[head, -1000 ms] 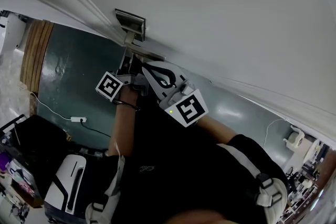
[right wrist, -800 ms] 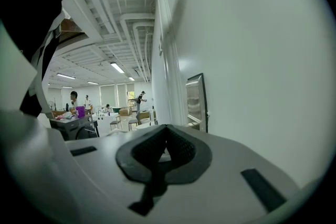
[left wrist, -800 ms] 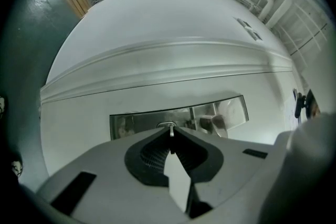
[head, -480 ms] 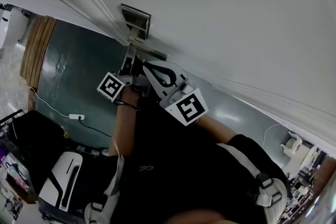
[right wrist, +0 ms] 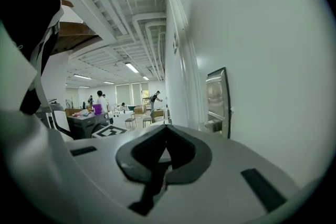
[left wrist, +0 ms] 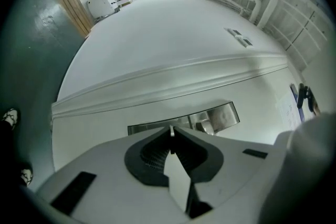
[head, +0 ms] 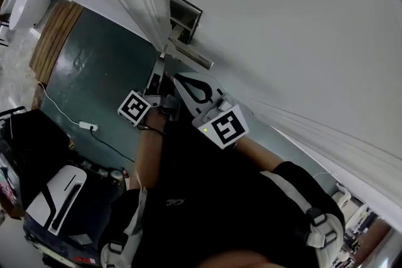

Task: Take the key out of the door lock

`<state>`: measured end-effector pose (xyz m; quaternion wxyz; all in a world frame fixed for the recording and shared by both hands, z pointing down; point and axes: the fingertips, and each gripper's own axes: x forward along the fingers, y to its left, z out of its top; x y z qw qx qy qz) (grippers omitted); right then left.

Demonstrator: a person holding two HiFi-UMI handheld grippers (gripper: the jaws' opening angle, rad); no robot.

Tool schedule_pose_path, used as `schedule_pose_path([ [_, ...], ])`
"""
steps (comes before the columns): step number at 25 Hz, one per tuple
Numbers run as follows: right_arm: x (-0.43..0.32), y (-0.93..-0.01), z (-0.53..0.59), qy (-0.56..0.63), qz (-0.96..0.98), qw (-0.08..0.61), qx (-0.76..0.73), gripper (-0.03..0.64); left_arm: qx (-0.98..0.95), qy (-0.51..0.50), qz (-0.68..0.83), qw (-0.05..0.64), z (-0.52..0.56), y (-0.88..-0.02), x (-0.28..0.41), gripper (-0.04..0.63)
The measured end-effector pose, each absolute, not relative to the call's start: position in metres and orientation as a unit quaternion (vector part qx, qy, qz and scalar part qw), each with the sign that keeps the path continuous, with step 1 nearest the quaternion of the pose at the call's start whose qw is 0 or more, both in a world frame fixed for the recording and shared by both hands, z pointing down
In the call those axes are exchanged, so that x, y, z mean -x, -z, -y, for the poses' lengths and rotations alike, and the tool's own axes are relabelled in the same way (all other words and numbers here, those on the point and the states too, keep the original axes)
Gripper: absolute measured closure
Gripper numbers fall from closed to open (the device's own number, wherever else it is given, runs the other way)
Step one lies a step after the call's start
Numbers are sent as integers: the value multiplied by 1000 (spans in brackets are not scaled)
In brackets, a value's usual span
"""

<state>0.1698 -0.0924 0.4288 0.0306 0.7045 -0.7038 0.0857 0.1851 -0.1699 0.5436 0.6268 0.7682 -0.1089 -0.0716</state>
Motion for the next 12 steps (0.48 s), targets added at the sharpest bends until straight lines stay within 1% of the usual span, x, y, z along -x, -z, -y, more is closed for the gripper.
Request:
schedule_pose_path([
  [5, -133, -428, 91, -83, 740, 37, -666, 607, -778, 109, 145, 602, 173, -536, -136, 558],
  [12, -107, -448, 91, -94, 784, 39, -612, 607, -769, 136, 223, 584, 164, -542, -77, 558],
])
